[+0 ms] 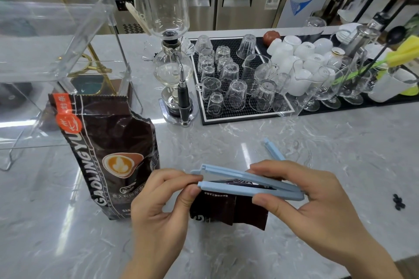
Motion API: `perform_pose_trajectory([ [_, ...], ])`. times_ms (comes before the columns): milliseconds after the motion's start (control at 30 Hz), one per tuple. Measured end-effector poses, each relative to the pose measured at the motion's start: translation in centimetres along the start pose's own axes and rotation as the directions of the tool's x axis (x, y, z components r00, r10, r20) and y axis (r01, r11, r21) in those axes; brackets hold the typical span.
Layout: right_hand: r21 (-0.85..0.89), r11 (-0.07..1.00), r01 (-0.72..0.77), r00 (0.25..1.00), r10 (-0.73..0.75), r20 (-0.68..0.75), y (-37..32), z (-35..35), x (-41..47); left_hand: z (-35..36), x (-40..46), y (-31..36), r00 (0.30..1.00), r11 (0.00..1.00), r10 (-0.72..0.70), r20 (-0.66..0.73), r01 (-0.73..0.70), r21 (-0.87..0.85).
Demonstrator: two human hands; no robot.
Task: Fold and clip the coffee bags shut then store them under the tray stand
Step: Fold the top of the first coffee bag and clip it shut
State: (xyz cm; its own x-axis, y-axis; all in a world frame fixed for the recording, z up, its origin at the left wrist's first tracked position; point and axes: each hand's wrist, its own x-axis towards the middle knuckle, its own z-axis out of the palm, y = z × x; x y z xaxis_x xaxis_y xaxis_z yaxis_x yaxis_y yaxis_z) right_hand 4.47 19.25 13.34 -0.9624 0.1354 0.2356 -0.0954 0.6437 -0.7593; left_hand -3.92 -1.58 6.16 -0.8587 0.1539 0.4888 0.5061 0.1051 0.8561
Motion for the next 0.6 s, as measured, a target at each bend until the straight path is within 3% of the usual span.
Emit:
perform_pose_trajectory([
  [600,0.078,0.994,-0.072,0.994,0.066,0.087,0.5,0.7,0.2,-0.6,-0.8,-1.3,0.976,0.964,-0.202,0.083,0.213,-0.160],
])
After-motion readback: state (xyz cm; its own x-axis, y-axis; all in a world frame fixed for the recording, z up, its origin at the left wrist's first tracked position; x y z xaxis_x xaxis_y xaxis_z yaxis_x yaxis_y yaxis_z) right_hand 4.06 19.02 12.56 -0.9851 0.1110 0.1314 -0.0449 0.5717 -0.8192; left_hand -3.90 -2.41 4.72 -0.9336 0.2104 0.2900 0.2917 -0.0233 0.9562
